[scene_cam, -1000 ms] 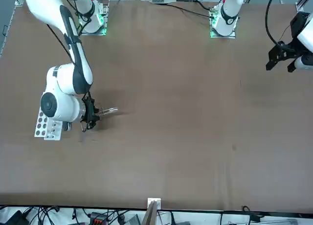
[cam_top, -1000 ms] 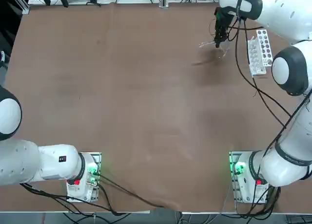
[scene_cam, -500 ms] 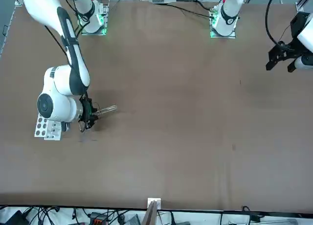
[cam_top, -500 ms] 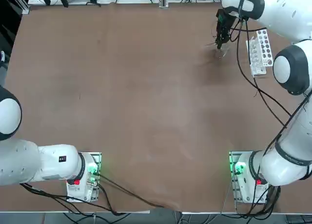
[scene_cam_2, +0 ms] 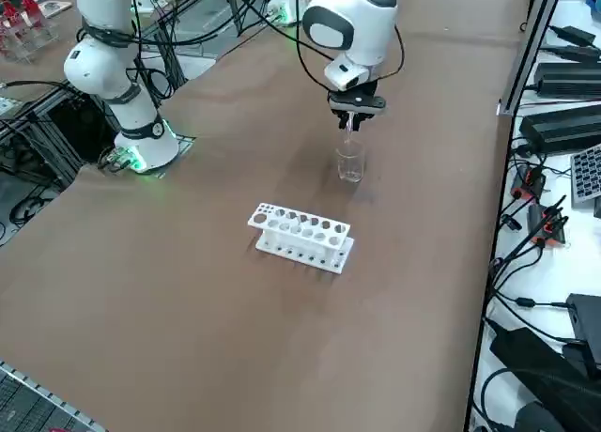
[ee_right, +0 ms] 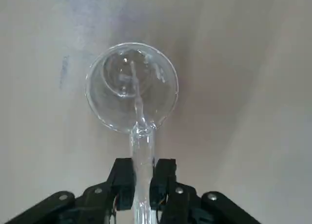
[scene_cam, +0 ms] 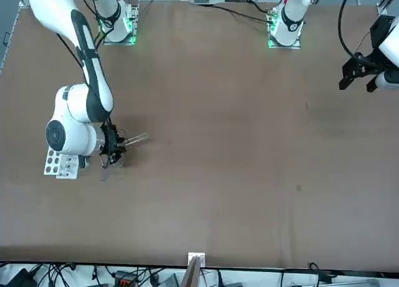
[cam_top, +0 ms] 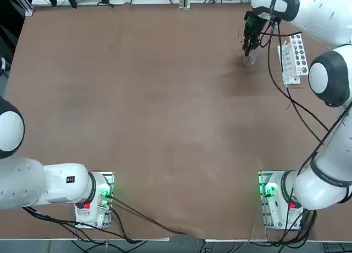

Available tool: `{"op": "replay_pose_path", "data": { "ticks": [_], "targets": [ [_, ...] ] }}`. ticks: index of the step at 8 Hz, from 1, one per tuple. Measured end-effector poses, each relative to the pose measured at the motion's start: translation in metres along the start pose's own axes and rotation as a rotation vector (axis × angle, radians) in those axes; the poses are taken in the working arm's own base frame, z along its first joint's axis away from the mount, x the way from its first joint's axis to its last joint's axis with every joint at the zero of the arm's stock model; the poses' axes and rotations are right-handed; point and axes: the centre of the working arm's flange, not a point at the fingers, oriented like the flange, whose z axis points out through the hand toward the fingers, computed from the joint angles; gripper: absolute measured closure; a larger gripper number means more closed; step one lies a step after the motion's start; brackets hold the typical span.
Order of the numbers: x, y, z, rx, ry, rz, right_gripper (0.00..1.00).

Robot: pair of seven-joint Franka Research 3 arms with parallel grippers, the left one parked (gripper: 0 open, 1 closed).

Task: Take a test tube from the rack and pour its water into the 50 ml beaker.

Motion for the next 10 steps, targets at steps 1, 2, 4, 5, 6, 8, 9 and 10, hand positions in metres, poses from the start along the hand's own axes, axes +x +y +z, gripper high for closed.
{"op": "replay_pose_path", "data": {
  "ticks": [1, 2, 4, 5, 6, 8, 9, 10],
  "targets": [
    [0.001, 0.0, 0.001, -0.001, -0.003, -0.005, 0.79],
    [0.004, 0.001, 0.001, -0.002, -0.01, -0.013, 0.79],
    [0.01, 0.003, 0.002, -0.004, -0.023, -0.035, 0.79],
    [0.012, 0.004, 0.003, -0.01, -0.034, -0.043, 0.79],
    [0.015, 0.006, 0.003, -0.016, -0.054, -0.057, 0.79],
    [0.021, 0.008, 0.003, -0.024, -0.078, -0.082, 0.79],
    [0.023, 0.009, 0.003, -0.025, -0.08, -0.097, 0.79],
    [0.024, 0.009, 0.003, -0.027, -0.081, -0.107, 0.79]
  ]
}}
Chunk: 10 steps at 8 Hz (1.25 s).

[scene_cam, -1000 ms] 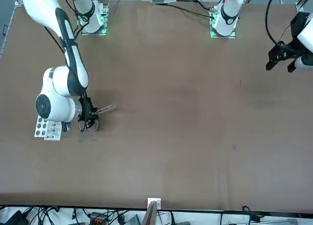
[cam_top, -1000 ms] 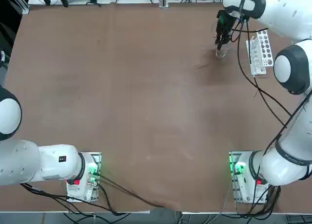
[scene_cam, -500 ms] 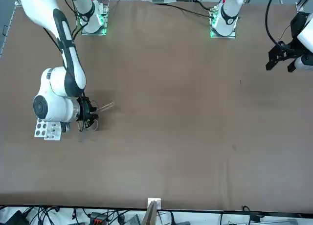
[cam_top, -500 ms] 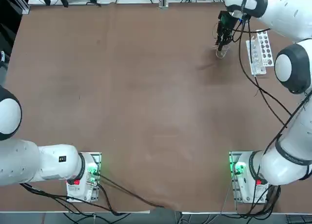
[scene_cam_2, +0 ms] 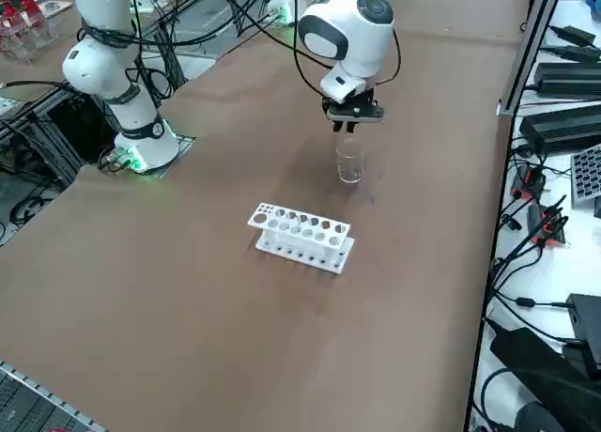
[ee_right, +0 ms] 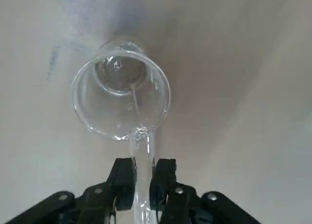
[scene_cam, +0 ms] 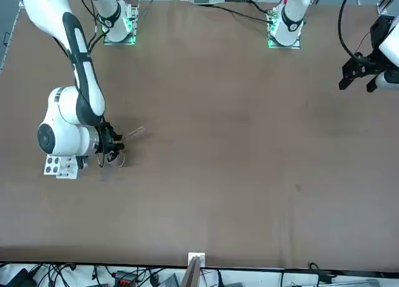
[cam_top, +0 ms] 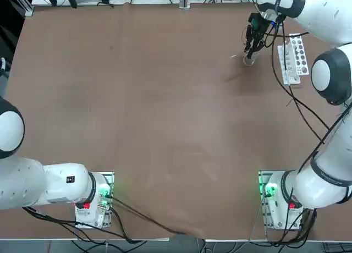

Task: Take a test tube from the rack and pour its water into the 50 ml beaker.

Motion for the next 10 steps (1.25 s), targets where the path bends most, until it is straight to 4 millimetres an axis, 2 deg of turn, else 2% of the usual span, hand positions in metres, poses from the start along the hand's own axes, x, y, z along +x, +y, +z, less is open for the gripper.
{"op": "replay_pose_path", "data": {
  "ticks": [7, 10],
  "targets": [
    [0.002, 0.003, -0.002, -0.02, -0.014, -0.043, 0.79],
    [-0.014, -0.002, -0.037, -0.02, -0.021, -0.057, 0.79]
  ]
}}
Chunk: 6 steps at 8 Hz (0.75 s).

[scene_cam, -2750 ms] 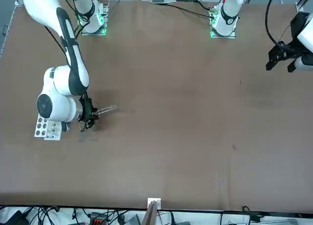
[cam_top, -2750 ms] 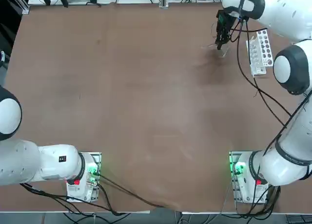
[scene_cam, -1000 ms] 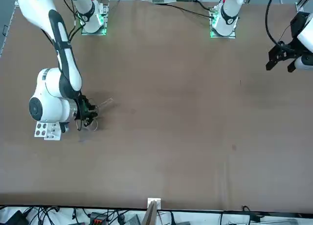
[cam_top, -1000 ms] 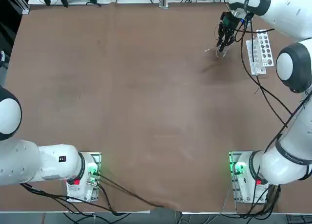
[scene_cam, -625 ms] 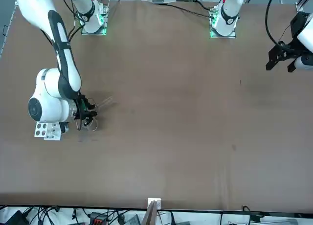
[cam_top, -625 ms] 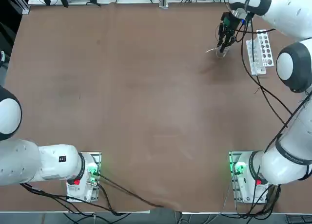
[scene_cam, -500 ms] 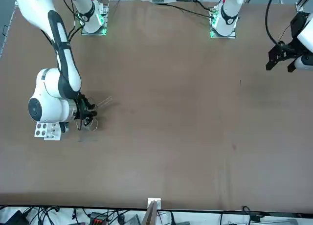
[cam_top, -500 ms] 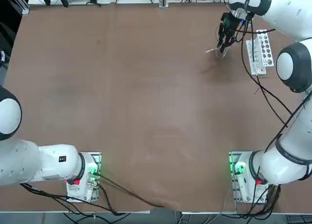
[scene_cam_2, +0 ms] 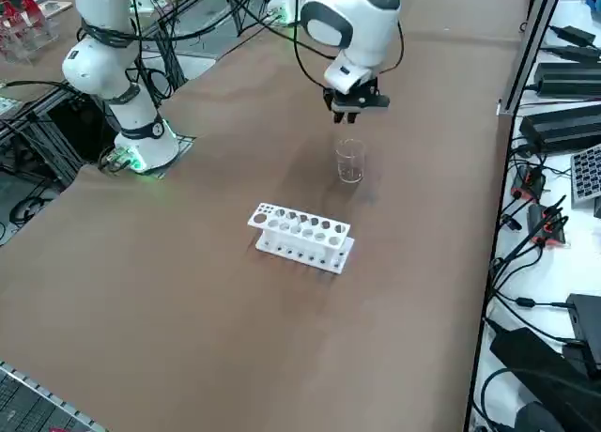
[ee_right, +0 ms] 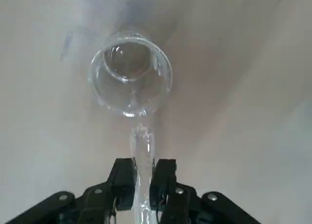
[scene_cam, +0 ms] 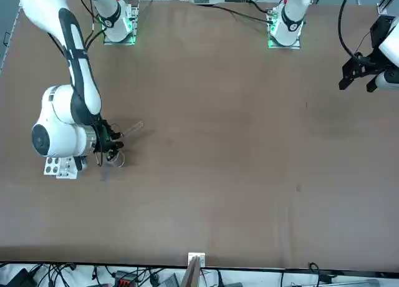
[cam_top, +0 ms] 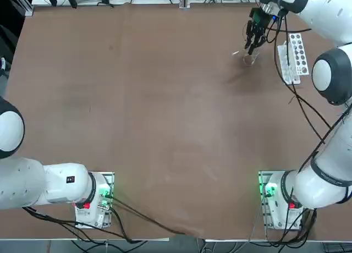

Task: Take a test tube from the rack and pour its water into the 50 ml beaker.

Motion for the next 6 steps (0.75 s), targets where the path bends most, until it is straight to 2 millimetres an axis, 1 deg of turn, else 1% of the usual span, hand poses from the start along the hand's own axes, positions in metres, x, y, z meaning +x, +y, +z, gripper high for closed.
{"op": "replay_pose_path", "data": {
  "ticks": [1, 3, 4, 6],
  "targets": [
    [-0.005, 0.001, -0.016, -0.005, 0.005, 0.016, 0.79],
    [-0.012, 0.007, -0.052, -0.023, 0.092, 0.102, 0.79],
    [-0.012, 0.012, -0.064, -0.047, 0.14, 0.145, 0.79],
    [-0.007, 0.027, -0.081, -0.107, 0.281, 0.249, 0.79]
  ]
}}
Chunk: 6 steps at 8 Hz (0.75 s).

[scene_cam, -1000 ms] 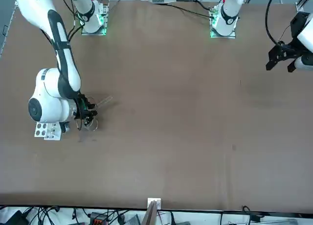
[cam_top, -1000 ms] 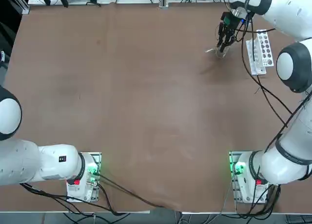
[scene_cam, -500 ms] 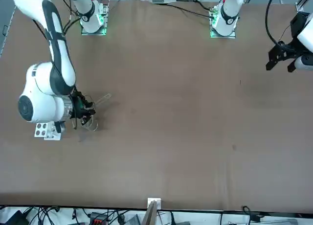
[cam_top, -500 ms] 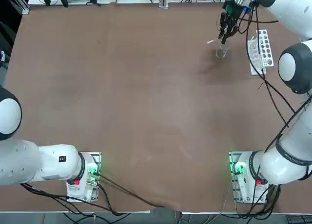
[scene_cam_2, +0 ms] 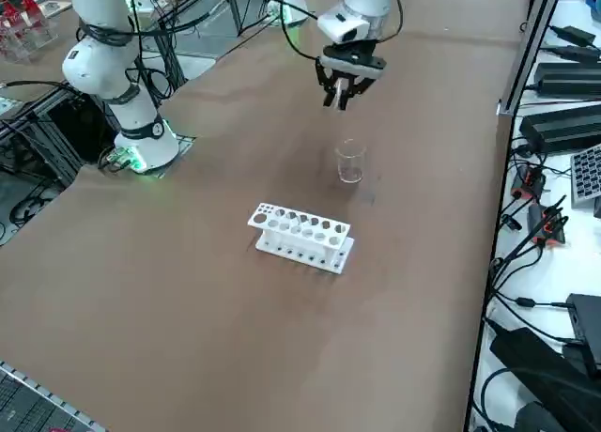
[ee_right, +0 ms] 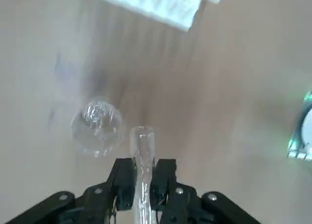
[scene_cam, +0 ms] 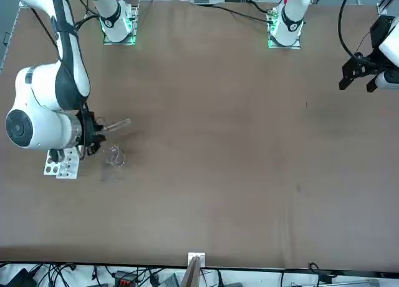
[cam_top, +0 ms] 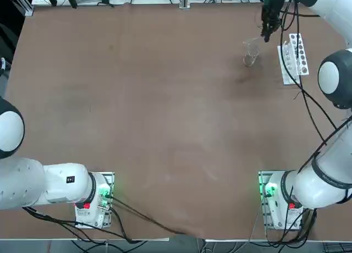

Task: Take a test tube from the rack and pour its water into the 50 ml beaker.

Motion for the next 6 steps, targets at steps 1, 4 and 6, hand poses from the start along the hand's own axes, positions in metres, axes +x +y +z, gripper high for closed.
{"op": "replay_pose_path", "data": {
  "ticks": [1, 4, 6],
  "targets": [
    [0.009, 0.007, -0.005, -0.026, 0.085, 0.06, 0.79],
    [0.037, 0.02, -0.009, -0.087, 0.356, 0.216, 0.79],
    [0.052, 0.022, -0.012, -0.089, 0.543, 0.309, 0.79]
  ]
}}
